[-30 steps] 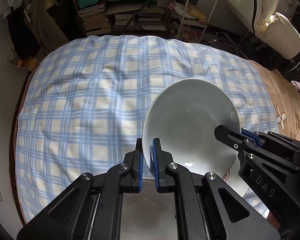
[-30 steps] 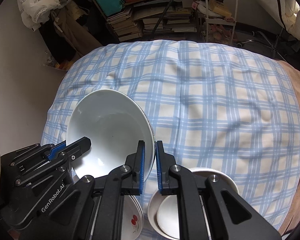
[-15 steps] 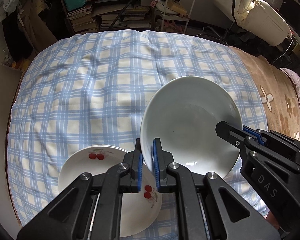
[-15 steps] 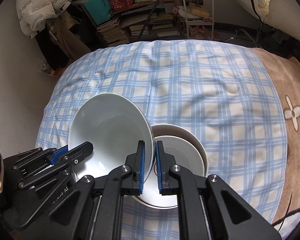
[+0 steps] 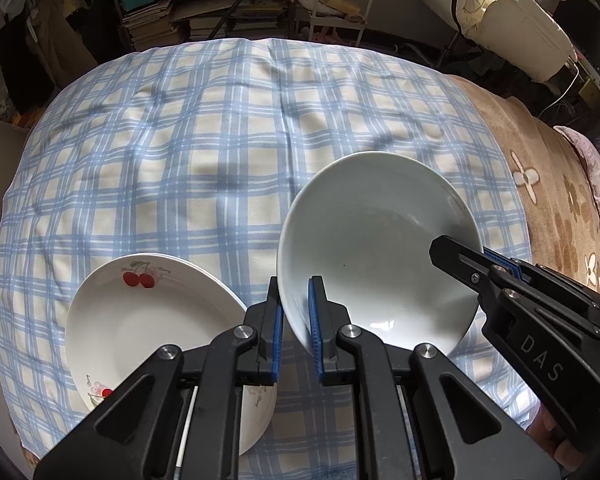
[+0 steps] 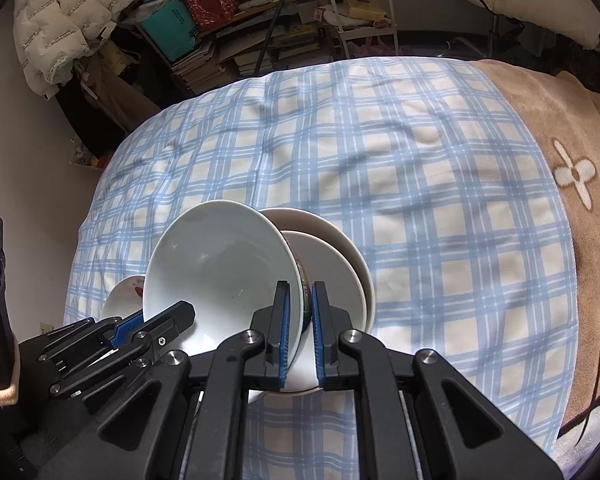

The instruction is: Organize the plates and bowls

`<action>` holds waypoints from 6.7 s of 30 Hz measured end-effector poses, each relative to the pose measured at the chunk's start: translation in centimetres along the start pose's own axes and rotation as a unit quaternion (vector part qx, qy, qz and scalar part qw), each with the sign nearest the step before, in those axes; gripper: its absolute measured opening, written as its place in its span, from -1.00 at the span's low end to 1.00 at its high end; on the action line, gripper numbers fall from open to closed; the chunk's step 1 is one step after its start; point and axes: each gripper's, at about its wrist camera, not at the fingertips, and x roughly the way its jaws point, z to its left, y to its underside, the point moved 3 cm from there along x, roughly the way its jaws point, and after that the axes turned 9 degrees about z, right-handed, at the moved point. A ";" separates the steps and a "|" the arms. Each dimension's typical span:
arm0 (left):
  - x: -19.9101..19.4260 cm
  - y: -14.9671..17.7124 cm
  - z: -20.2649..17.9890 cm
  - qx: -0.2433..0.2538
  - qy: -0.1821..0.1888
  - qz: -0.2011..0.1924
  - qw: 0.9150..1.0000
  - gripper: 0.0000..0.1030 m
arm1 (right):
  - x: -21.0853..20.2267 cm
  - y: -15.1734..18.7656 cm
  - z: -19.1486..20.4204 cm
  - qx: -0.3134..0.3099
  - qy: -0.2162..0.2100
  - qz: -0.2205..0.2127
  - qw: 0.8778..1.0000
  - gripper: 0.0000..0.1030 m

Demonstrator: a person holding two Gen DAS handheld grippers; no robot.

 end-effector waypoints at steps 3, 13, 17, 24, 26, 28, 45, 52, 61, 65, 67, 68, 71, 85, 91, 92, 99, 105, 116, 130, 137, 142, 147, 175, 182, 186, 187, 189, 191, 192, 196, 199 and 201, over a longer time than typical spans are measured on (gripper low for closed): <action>0.0 0.1 0.2 -0.007 0.006 -0.019 1.000 -0.77 | 0.1 0.3 -0.2 0.004 -0.009 0.004 1.000 -0.77; 0.8 0.3 0.3 -0.010 0.017 -0.013 1.000 -0.77 | 1.0 0.8 -0.1 -0.005 0.013 0.016 1.000 -0.78; 1.5 0.7 -0.2 0.000 0.012 -0.006 1.000 -0.77 | 1.2 0.9 -0.2 -0.007 0.033 0.013 0.999 -0.77; 2.5 0.8 -0.1 0.002 0.020 0.006 1.000 -0.77 | 1.8 0.9 -0.8 0.006 0.030 0.026 0.999 -0.77; 2.6 0.9 -0.1 0.006 0.012 0.005 1.000 -0.77 | 2.1 0.8 -0.9 0.010 0.025 0.031 0.999 -0.77; 2.6 1.0 -0.2 0.007 0.010 0.003 1.000 -0.77 | 2.5 0.8 -0.8 0.011 0.028 0.036 0.999 -0.77; 1.7 1.2 -0.3 0.020 -0.006 -0.014 1.000 -0.76 | 2.8 0.9 -1.1 0.023 0.020 0.055 0.998 -0.72; 0.9 1.3 0.0 0.020 -0.012 -0.024 0.999 -0.75 | 2.3 1.0 -1.4 0.029 0.011 0.054 0.998 -0.71; 0.2 1.2 0.6 0.020 -0.023 -0.031 0.999 -0.72 | 1.1 1.0 -2.2 0.046 0.002 0.038 0.998 -0.63; 0.2 1.0 1.3 0.009 -0.022 -0.029 0.999 -0.70 | 0.8 0.7 -2.4 0.044 -0.005 0.037 0.998 -0.63; 0.3 1.0 1.7 0.004 -0.026 -0.029 0.999 -0.62 | 0.5 0.5 -2.7 0.045 -0.007 0.032 0.998 -0.61; 0.3 0.9 1.9 0.001 -0.027 -0.029 0.999 -0.61 | 0.3 0.4 -2.8 0.047 -0.006 0.030 0.998 -0.56; 0.5 0.8 2.5 0.000 -0.030 -0.024 0.999 -0.57 | -0.2 0.0 -3.7 0.063 -0.006 0.021 0.998 -0.07; 1.1 0.0 3.9 -0.010 -0.066 -0.034 0.997 0.20 | 0.0 -0.8 -7.9 0.103 0.026 0.025 0.994 0.64; 1.9 -0.2 4.4 -0.016 -0.077 -0.028 0.997 0.31 | 1.3 -0.7 -8.1 0.094 0.050 0.048 0.993 0.65; 2.0 -0.2 4.5 -0.017 -0.079 -0.027 0.996 0.31 | 1.5 -0.7 -8.1 0.093 0.052 0.050 0.993 0.65; 2.6 -0.5 5.0 -0.025 -0.083 -0.019 0.996 0.32 | 2.2 -0.6 -8.0 0.089 0.053 0.066 0.992 0.65; 3.1 -0.5 5.1 -0.022 -0.084 -0.011 0.996 0.32 | 2.4 -0.5 -7.9 0.088 0.055 0.069 0.992 0.65; 3.6 -0.6 4.5 -0.013 -0.079 -0.004 0.997 0.32 | 1.9 -0.7 -7.6 0.087 0.030 0.057 0.994 0.65; 3.4 -0.6 3.6 0.006 -0.066 -0.019 0.998 -0.03 | 2.6 -0.5 -6.6 0.070 0.004 0.073 0.995 -0.03; 3.6 -1.1 4.2 -0.014 -0.013 -0.013 1.000 -0.22 | 2.6 -0.6 -6.6 0.068 0.007 0.072 0.995 -0.03; 3.9 -1.2 4.4 -0.029 0.026 -0.005 0.999 -0.48 | 2.6 -0.6 -6.5 0.068 0.006 0.071 0.995 -0.03; 3.9 -1.2 4.3 -0.030 0.029 -0.003 0.999 -0.50 | 2.7 -0.8 -6.5 0.066 0.010 0.069 0.995 -0.03; 3.3 -0.8 3.3 -0.016 0.042 -0.002 0.999 -0.47 | 2.8 -1.1 -6.6 0.066 0.010 0.069 0.995 -0.03; 3.9 -0.5 2.8 -0.016 0.051 0.009 0.999 -0.63 | 2.8 -1.2 -5.9 0.055 -0.005 0.067 0.996 -0.57; 3.6 -0.5 2.6 -0.012 0.043 0.004 0.999 -0.63 | 3.0 -1.1 -5.4 0.055 -0.019 0.065 0.996 -0.74; 3.5 -0.5 2.4 -0.010 0.038 0.003 0.999 -0.63 | 3.1 -1.1 -5.4 0.053 -0.017 0.065 0.996 -0.74; 3.4 -0.5 2.1 -0.002 0.027 -0.001 1.000 -0.63 | 3.1 -1.1 -5.2 0.051 -0.014 0.064 0.997 -0.75; 3.4 -0.5 1.9 0.002 0.019 -0.003 1.000 -0.63 | 3.2 -1.1 -5.1 0.049 -0.016 0.064 0.997 -0.82; 3.4 -0.6 1.9 0.001 0.020 -0.003 1.000 -0.63 | 3.2 -1.1 -5.0 0.048 -0.014 0.064 0.997 -0.83; 3.6 -0.6 2.3 -0.005 0.028 -0.001 1.000 -0.63 | 3.3 -1.1 -4.8 0.041 -0.012 0.063 0.997 -0.86; 3.6 -0.6 2.3 -0.006 0.029 0.000 1.000 -0.63 | 3.3 -1.1 -4.8 0.042 -0.012 0.062 0.997 -0.86; 3.4 -0.6 2.3 -0.003 0.024 -0.003 1.000 -0.63 | 3.3 -1.1 -4.9 0.046 -0.014 0.061 0.997 -0.86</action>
